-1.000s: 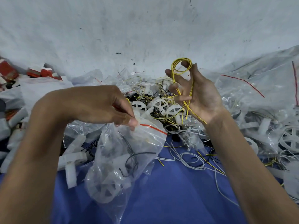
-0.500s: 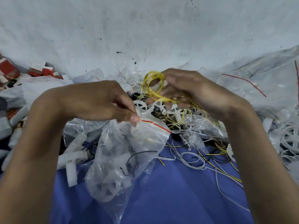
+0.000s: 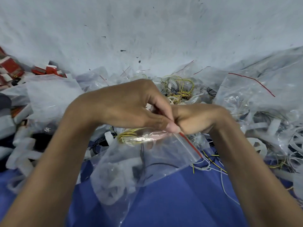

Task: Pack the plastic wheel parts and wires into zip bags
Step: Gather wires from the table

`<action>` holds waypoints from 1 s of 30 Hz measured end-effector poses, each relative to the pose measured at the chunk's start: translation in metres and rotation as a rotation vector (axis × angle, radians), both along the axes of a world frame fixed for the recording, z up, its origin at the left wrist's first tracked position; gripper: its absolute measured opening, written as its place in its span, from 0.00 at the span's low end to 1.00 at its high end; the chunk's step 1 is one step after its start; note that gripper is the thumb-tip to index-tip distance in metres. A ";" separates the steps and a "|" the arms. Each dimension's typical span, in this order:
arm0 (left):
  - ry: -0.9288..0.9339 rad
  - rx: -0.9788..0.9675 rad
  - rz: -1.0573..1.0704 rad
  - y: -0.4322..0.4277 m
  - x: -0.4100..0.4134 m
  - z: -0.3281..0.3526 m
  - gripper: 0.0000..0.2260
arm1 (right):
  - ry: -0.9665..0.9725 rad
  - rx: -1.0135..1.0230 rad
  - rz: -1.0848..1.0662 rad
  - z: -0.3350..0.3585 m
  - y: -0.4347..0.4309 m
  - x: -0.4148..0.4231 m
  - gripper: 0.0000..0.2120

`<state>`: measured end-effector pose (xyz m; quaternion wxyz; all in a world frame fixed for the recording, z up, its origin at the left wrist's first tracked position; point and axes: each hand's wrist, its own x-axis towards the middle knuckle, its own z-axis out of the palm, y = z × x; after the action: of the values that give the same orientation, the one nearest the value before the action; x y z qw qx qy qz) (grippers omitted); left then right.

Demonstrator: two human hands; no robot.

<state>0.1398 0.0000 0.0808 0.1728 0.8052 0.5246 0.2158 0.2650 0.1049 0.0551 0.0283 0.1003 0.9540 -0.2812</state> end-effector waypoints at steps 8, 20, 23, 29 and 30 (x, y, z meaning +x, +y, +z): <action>0.018 -0.036 0.009 0.002 -0.001 -0.002 0.02 | -0.167 0.260 0.023 -0.013 0.003 -0.001 0.15; -0.008 -0.034 0.129 -0.015 -0.042 0.004 0.04 | -0.070 -0.295 0.002 -0.003 0.040 0.023 0.28; 0.003 -0.054 0.139 -0.019 -0.049 0.005 0.04 | -0.148 -0.356 -0.017 -0.013 0.047 0.020 0.24; -0.024 -0.043 0.138 -0.020 -0.053 0.004 0.04 | -0.044 -0.385 -0.065 -0.013 0.058 0.025 0.20; -0.029 -0.040 0.136 -0.020 -0.053 0.004 0.04 | -0.001 -0.361 -0.082 -0.011 0.060 0.028 0.19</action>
<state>0.0865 -0.0200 0.0846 0.1812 0.7611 0.5796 0.2281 0.2928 0.1651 0.0439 0.0350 0.1326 0.8830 -0.4489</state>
